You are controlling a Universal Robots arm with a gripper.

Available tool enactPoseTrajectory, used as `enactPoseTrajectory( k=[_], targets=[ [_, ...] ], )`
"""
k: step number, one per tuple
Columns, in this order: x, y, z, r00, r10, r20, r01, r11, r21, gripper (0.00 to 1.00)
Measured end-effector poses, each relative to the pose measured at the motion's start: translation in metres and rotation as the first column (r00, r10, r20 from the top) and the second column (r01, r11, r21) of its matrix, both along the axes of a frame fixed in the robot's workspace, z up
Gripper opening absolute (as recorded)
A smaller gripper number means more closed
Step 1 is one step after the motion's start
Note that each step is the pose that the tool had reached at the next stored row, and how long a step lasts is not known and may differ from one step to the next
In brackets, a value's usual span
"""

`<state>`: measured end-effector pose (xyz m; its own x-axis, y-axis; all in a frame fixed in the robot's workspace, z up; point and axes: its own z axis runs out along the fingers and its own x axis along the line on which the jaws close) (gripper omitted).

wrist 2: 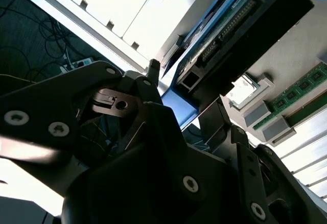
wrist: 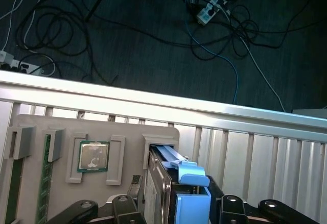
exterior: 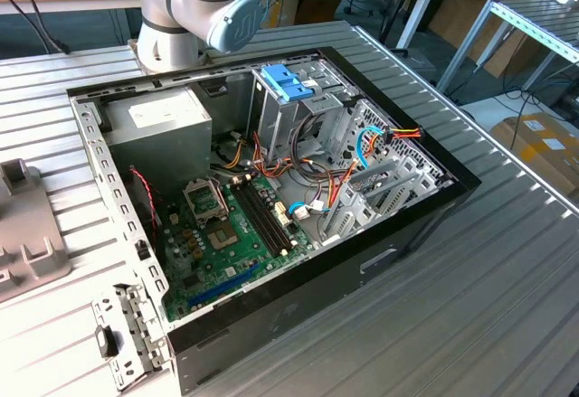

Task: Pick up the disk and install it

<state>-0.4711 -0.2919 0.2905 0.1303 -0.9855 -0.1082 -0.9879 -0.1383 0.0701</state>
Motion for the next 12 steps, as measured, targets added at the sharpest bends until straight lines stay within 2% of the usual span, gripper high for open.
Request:
enactPoseTrajectory(
  k=[2,4,5,6,12],
  targets=[
    [0.0,0.0,0.0,1.0,0.0,0.0,0.0,1.0,0.0,0.56],
    [0.0,-0.0001,0.0,1.0,0.0,0.0,0.0,1.0,-0.0003,0.44],
    [0.0,0.0,0.0,1.0,0.001,-0.0001,-0.001,1.0,0.0,0.44],
    [0.0,0.0,0.0,1.0,0.001,0.0,-0.001,1.0,0.0,0.39],
    [0.0,0.0,-0.0001,1.0,0.001,0.0,-0.001,1.0,0.0,0.39]
  ],
)
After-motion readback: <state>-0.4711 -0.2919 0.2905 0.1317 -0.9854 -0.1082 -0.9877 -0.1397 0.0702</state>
